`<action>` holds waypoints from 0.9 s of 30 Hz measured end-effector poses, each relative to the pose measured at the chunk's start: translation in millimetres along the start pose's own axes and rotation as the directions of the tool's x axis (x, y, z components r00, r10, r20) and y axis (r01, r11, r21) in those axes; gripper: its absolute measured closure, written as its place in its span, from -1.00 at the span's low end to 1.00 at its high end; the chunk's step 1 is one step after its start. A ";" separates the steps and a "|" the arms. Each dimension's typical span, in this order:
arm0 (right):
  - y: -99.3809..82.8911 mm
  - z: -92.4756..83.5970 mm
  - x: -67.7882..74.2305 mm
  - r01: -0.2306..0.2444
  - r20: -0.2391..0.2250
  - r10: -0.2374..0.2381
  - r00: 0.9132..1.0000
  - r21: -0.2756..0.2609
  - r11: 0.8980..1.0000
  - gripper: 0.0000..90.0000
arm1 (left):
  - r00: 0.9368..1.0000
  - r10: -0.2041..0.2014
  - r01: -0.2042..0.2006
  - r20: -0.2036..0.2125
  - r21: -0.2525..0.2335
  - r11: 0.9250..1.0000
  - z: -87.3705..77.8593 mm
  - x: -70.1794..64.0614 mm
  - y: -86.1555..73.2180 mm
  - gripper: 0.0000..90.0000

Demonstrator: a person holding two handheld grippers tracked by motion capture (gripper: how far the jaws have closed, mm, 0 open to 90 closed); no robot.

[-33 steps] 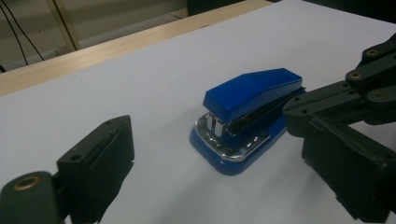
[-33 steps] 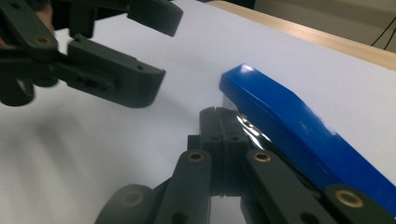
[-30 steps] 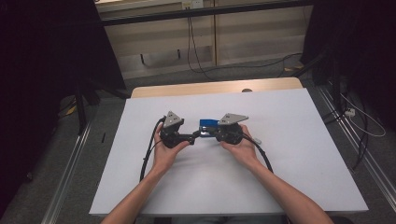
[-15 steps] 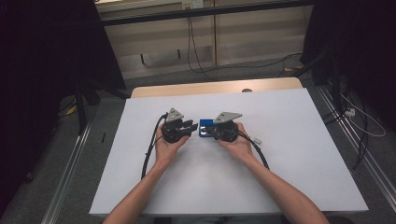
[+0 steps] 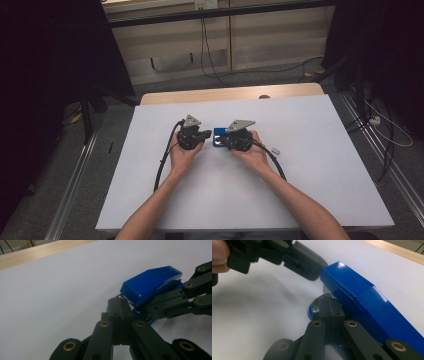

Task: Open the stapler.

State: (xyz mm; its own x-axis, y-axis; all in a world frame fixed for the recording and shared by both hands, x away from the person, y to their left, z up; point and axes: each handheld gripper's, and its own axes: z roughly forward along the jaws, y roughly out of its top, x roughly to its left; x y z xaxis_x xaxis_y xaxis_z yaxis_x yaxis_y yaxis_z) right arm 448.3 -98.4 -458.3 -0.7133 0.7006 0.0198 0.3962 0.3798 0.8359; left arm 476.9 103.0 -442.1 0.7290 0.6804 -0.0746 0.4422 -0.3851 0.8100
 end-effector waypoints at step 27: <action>0.1 -1.1 2.0 0.010 0.019 -0.010 1.000 0.011 1.000 1.00 | 0.999 0.034 -0.035 0.031 0.021 0.999 5.0 -1.2 1.1 1.00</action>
State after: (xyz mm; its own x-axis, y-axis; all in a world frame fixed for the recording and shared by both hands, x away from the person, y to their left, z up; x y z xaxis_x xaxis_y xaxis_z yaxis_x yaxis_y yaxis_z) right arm 446.3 -97.7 -457.6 -0.7058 0.7084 0.0010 0.3954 0.3929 0.8303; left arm 479.2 98.7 -444.0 0.7593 0.6475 -0.0647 0.4276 -0.4215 0.7997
